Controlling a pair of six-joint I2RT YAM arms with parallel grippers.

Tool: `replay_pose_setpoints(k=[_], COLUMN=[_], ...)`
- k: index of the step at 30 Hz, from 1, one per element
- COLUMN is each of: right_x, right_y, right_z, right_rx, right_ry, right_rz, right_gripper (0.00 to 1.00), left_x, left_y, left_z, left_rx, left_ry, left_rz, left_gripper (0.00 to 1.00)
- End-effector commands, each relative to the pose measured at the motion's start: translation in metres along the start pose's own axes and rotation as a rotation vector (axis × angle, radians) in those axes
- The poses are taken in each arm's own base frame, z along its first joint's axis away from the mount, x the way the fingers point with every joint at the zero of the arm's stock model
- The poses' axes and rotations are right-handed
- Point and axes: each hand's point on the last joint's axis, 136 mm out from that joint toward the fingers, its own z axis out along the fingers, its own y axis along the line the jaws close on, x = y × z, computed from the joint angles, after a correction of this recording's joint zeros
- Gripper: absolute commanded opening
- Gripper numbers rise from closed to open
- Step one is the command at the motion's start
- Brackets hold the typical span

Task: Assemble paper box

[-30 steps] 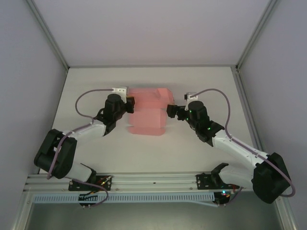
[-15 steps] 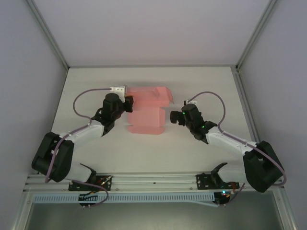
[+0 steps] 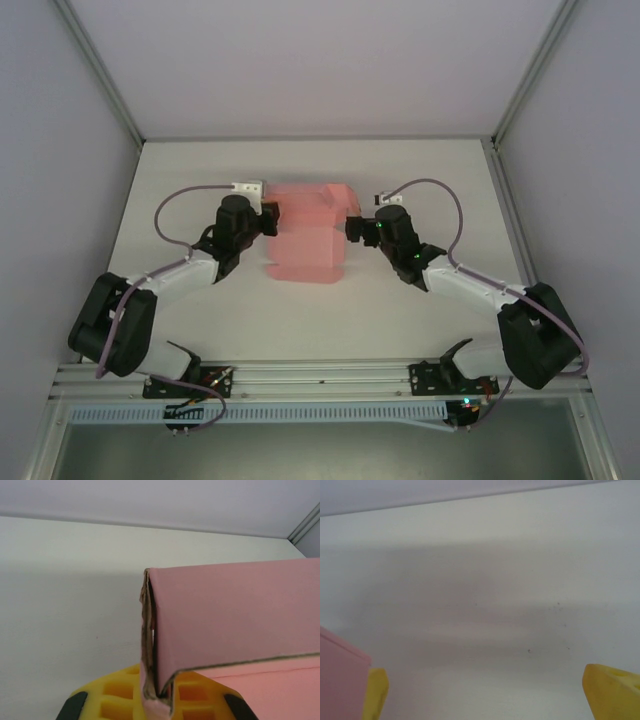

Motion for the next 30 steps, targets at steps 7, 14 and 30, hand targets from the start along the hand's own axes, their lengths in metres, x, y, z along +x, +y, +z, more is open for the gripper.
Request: replay_pose_setpoints(k=[7,14,30], right_x=[-0.027,-0.029,0.005], right_y=[0.038,0.054,0.056], right_z=[0.011,0.023,0.054], right_rx=[-0.162,-0.233,-0.099], right_ry=[-0.045,-0.057,0.027], right_rz=[-0.008,0.043,-0.034], right_gripper=[1.0,1.0,1.0], left_x=[-0.009,-0.007,-0.015], left_y=[-0.009,-0.013,-0.018], left_z=[0.008,0.009,0.012], left_rx=[0.046,0.073,0.096], left_ry=[0.0,0.003,-0.014], left_rz=[-0.008,-0.02,-0.065], left_gripper=[0.0,0.0,0.0])
